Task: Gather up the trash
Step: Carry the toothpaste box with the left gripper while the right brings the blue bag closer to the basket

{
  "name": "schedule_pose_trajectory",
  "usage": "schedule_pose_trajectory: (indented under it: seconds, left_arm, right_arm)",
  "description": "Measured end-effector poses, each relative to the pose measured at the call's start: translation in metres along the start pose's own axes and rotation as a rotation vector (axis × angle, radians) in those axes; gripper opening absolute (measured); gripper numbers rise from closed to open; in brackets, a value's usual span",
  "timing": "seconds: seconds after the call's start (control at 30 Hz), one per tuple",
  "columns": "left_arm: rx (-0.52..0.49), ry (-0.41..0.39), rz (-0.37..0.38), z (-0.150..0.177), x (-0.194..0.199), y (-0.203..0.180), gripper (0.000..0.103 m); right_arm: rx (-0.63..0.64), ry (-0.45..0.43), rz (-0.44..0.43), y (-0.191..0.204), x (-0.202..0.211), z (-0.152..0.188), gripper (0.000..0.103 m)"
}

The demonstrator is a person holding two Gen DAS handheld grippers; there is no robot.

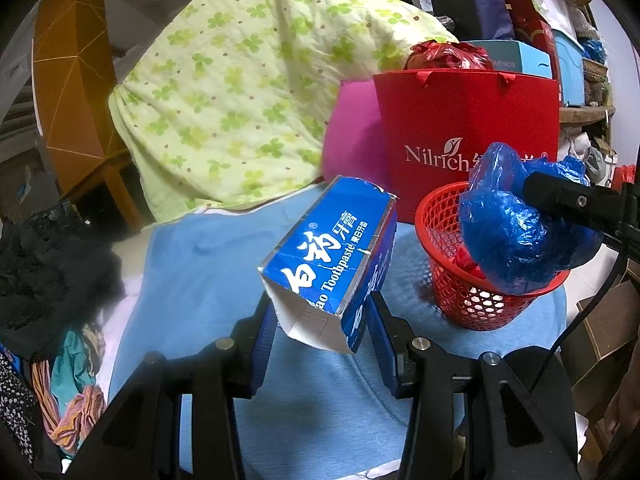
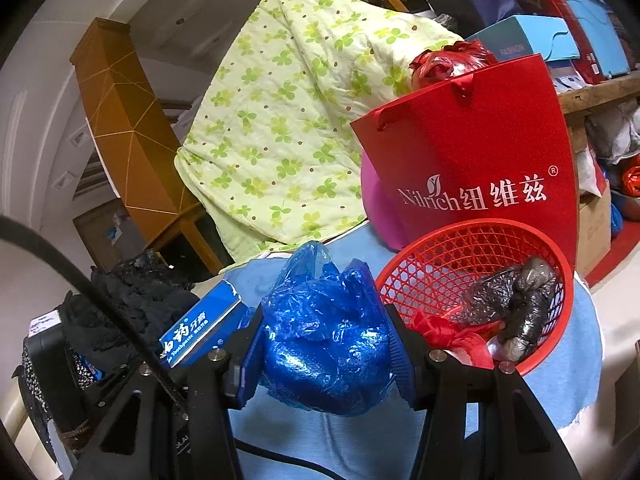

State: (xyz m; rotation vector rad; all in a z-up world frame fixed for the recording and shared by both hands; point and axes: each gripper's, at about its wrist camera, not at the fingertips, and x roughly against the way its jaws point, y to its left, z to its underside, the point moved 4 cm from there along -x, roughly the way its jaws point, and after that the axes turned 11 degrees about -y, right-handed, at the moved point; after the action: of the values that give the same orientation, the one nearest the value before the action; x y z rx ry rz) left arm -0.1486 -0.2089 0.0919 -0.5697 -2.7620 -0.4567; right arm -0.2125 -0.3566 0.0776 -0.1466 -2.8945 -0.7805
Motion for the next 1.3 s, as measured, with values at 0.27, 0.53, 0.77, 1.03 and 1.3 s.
schedule_pose_trajectory:
  seconds: [0.27, 0.53, 0.77, 1.03, 1.3]
  left_arm:
    - [-0.002, 0.003, 0.01, -0.001, -0.002, -0.003, 0.047]
    - [-0.01, 0.006, 0.018, 0.0, -0.004, -0.008, 0.047]
    - [-0.014, 0.012, 0.023, 0.001, -0.006, -0.011, 0.047]
    - [-0.021, 0.013, 0.028, 0.002, -0.007, -0.015, 0.047]
    - [-0.028, 0.016, 0.035, 0.002, -0.006, -0.018, 0.047]
  right_arm:
    - [-0.003, -0.005, 0.008, -0.005, 0.001, -0.002, 0.057]
    - [-0.004, -0.008, 0.016, -0.009, 0.004, -0.002, 0.057]
    - [-0.008, -0.008, 0.02, -0.011, 0.005, -0.002, 0.057]
    - [-0.013, -0.009, 0.024, -0.015, 0.005, -0.002, 0.057]
    - [-0.017, -0.011, 0.029, -0.018, 0.005, -0.002, 0.057]
